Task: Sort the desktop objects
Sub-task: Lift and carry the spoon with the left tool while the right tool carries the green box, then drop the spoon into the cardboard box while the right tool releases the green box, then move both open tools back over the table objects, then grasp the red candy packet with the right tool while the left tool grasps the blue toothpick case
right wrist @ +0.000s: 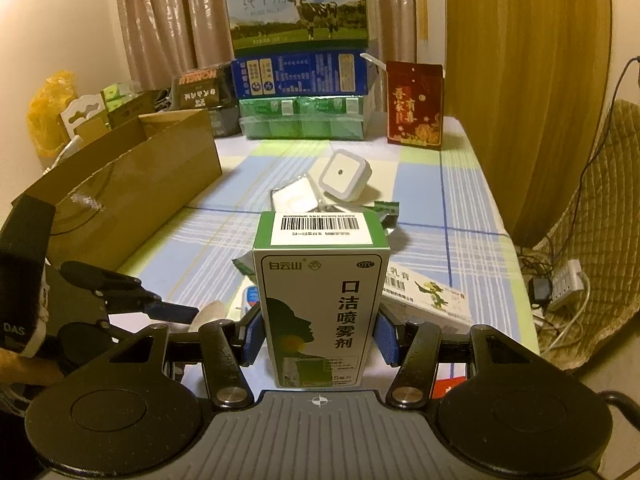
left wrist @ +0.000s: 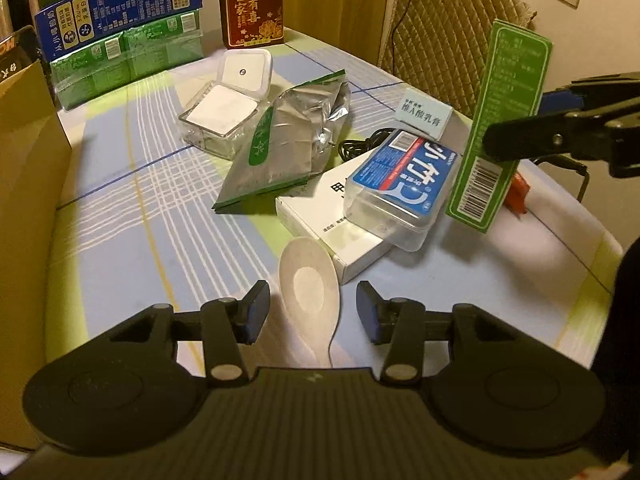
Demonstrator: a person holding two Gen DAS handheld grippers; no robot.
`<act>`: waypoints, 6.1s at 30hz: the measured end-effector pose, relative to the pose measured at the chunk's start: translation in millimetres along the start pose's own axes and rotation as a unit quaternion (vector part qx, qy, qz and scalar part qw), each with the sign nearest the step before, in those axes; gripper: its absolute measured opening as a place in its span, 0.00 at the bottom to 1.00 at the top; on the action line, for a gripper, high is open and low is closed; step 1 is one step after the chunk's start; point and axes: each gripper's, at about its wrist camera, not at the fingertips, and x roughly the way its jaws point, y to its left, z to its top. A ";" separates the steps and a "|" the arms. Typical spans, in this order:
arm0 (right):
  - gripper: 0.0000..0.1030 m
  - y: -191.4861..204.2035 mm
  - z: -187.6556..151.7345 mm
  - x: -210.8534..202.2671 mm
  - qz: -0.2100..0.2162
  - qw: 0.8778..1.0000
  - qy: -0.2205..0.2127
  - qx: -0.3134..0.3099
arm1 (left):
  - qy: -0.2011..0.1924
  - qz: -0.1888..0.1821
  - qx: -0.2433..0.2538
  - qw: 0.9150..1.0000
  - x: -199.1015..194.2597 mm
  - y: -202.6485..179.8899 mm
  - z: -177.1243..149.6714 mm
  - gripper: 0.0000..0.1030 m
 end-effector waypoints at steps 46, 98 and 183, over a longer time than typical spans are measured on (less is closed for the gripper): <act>0.51 179.9 156.1 3.9 0.142 0.983 -0.104 -0.045 | -0.152 0.122 -0.067 0.978 -209.5 129.5 61.5 0.27; 0.98 132.5 43.7 -45.0 0.020 0.996 -0.088 0.008 | -0.165 0.197 -0.132 0.957 -249.4 152.9 0.0 0.99; 0.40 -36.6 -41.9 32.2 -0.014 0.985 0.170 0.030 | 0.011 -0.012 0.060 0.998 -31.7 -58.4 39.3 0.54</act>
